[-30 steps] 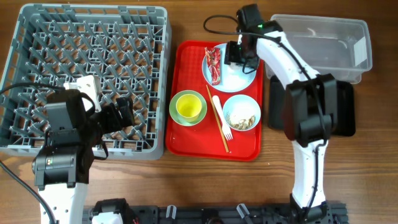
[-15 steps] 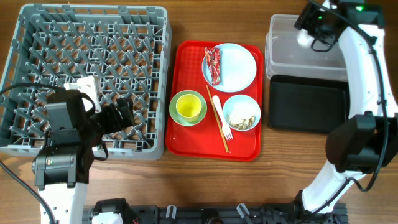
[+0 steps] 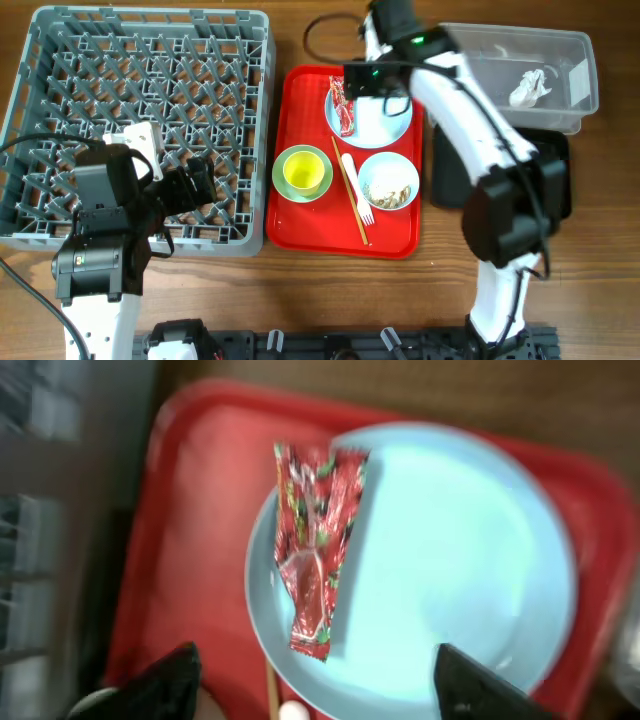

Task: Sort waste into correct bins and load items into the dishwasher rack
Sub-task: 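Pick the red candy wrapper with the right gripper, drop it in the bin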

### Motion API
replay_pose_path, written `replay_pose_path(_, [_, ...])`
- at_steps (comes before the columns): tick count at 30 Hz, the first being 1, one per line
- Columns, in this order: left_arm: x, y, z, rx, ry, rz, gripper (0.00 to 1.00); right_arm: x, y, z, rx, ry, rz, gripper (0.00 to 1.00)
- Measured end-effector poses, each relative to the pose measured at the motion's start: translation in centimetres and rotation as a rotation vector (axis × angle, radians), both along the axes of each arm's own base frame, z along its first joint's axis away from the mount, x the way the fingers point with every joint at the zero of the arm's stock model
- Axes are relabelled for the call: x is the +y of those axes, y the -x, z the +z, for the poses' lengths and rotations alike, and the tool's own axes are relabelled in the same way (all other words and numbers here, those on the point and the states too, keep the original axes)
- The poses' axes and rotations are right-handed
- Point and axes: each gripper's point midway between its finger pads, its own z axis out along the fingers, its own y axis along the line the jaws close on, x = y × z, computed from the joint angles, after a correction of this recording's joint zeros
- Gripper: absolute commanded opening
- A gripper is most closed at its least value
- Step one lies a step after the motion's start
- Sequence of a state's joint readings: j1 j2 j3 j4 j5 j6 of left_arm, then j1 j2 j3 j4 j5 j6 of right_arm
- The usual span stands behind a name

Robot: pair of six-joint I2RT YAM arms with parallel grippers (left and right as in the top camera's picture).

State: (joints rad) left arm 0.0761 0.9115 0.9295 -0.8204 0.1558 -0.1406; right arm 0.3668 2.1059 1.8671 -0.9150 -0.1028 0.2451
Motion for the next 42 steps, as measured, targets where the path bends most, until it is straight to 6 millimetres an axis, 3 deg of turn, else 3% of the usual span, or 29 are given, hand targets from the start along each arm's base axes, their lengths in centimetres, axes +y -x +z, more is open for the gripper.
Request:
replay_pose_path(3, [0.0, 0.0, 0.0, 0.0, 0.0, 0.0, 1.0, 1.7, 0.7, -4.8, 0.077, 0.039, -0.006, 0.62])
replay_pose_path(8, [0.0, 0.0, 0.0, 0.0, 0.0, 0.0, 1.0, 2.1, 0.8, -9.1, 0.149, 0.053, -0.072, 0.56])
replay_pose_path(10, [0.0, 0.0, 0.0, 0.0, 0.0, 0.0, 1.0, 2.0, 1.0, -10.0, 0.168, 0.057, -0.091, 0.52])
replay_pose_path(11, [0.0, 0.0, 0.0, 0.0, 0.0, 0.0, 1.0, 2.0, 1.0, -10.4, 0.174, 0.058, -0.098, 0.45])
replay_pose_path(14, [0.0, 0.0, 0.0, 0.0, 0.0, 0.0, 1.0, 1.9, 1.0, -10.6, 0.18, 0.06, -0.112, 0.1])
replay_pose_path(15, [0.0, 0.0, 0.0, 0.0, 0.0, 0.0, 1.0, 1.8, 1.1, -10.6, 0.183, 0.063, -0.117, 0.04])
replay_pose_path(19, [0.0, 0.0, 0.0, 0.0, 0.0, 0.0, 1.0, 1.4, 1.7, -10.7, 0.211, 0.074, -0.13, 0.04])
replay_pose_path(21, [0.0, 0.0, 0.0, 0.0, 0.0, 0.0, 1.0, 0.4, 1.4, -9.7, 0.204, 0.07, -0.15, 0.04])
replay_pose_path(22, [0.0, 0.0, 0.0, 0.001, 0.0, 0.0, 1.0, -0.9, 0.8, -7.9, 0.177, 0.061, -0.178, 0.04])
replay_pose_path(23, [0.0, 0.0, 0.0, 0.0, 0.0, 0.0, 1.0, -2.2, 0.1, -5.9, 0.14, 0.048, -0.207, 0.04])
replay_pose_path(25, [0.0, 0.0, 0.0, 0.002, 0.0, 0.0, 1.0, -6.8, -1.3, 0.3, 0.022, 0.026, -0.306, 0.06])
replay_pose_path(26, [0.0, 0.0, 0.0, 0.002, 0.0, 0.0, 1.0, -9.7, -1.6, 3.4, -0.034, 0.017, -0.375, 0.14])
replay_pose_path(28, [0.0, 0.0, 0.0, 0.002, 0.0, 0.0, 1.0, -16.3, -1.4, 7.1, -0.089, 0.013, -0.545, 0.75])
replay_pose_path(30, [0.0, 0.0, 0.0, 0.002, 0.0, 0.0, 1.0, -18.2, -1.4, 7.2, -0.088, 0.008, -0.592, 1.0])
replay_pose_path(31, [0.0, 0.0, 0.0, 0.003, 0.0, 0.0, 1.0, -20.4, -1.7, 6.7, -0.075, -0.014, -0.642, 1.0])
replay_pose_path(34, [0.0, 0.0, 0.0, 0.003, 0.0, 0.0, 1.0, -21.9, -1.9, 6.7, -0.063, -0.093, -0.645, 0.99])
replay_pose_path(37, [0.0, 0.0, 0.0, 0.002, 0.0, 0.0, 1.0, -21.6, -0.8, 7.5, -0.028, -0.159, -0.608, 0.99])
replay_pose_path(42, [0.0, 0.0, -0.1, 0.003, 0.0, 0.0, 1.0, -18.2, 6.3, 11.2, 0.085, -0.169, -0.456, 0.94])
